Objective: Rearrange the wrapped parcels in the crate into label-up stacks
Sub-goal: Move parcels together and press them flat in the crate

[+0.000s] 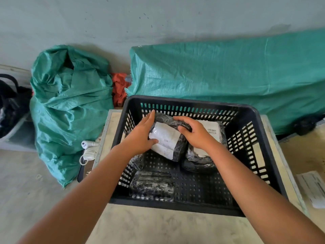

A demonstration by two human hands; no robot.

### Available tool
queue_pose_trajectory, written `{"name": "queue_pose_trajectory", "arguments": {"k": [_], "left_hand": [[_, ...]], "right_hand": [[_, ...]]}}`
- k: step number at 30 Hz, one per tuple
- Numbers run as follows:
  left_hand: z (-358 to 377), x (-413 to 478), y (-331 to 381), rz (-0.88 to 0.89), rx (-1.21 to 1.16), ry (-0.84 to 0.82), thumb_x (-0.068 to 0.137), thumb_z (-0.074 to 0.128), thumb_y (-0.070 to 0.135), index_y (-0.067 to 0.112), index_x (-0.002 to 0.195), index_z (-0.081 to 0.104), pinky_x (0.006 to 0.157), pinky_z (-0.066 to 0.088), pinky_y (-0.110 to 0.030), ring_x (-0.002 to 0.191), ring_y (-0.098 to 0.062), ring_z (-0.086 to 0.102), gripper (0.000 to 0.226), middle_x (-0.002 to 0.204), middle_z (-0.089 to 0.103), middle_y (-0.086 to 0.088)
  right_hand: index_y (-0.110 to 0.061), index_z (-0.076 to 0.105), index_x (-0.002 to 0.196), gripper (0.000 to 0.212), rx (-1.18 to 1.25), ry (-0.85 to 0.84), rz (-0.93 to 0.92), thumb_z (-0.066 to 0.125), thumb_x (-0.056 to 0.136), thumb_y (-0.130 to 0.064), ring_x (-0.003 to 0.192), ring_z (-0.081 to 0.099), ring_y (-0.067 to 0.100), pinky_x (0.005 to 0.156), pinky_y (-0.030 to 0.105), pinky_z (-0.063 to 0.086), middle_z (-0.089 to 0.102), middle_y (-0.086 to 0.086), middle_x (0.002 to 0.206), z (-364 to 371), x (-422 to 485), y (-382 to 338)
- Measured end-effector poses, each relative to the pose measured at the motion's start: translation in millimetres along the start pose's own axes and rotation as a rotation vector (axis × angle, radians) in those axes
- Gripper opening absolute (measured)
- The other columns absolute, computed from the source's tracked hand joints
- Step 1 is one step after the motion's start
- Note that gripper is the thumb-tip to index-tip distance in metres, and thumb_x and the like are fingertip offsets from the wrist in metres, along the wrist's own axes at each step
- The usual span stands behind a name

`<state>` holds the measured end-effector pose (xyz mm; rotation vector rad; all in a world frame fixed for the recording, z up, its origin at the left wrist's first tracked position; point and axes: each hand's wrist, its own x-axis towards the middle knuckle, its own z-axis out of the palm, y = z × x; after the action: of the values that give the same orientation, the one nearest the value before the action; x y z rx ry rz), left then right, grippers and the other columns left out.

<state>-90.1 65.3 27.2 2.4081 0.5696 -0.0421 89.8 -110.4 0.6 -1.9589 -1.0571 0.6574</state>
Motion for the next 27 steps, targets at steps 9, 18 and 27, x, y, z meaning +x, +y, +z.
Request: {"name": "queue_pose_trajectory", "arguments": {"k": [9,18,27], "left_hand": [[12.2,30.6,-14.6,-0.161,-0.307,-0.019,0.095,0.069,0.025,0.048,0.153,0.029,0.103,0.048,-0.039,0.127,-0.023,0.056,0.075,0.145,0.055,-0.001],[16.3,45.1,-18.5,-0.256,0.068,-0.014,0.098,0.06,0.037,0.038,0.149,0.029,0.069,0.047,-0.035,0.086,-0.023,0.058,0.06,0.117,0.067,-0.007],[41.6,37.9,-14.1,-0.235,0.435,-0.008,0.097,0.06,0.039,0.019,0.161,0.008,0.11,0.03,-0.06,0.143,-0.035,0.035,0.084,0.165,0.022,-0.014]], "right_hand": [[-0.053,0.064,0.125,0.04,0.069,-0.129,0.097,0.057,0.105,-0.018,0.141,0.043,0.015,0.113,0.036,0.034,0.054,-0.012,0.148,-15.7,16.2,-7.9],[-0.022,0.039,0.158,0.073,-0.329,-0.131,0.139,0.073,0.095,-0.036,0.121,0.055,0.033,0.104,0.044,0.044,0.057,0.015,0.133,17.6,25.3,-18.3],[-0.021,0.051,0.151,0.066,-0.447,-0.203,0.24,0.077,0.092,-0.033,0.134,0.054,0.03,0.114,0.043,0.038,0.058,0.008,0.147,19.3,44.4,-27.2]]}}
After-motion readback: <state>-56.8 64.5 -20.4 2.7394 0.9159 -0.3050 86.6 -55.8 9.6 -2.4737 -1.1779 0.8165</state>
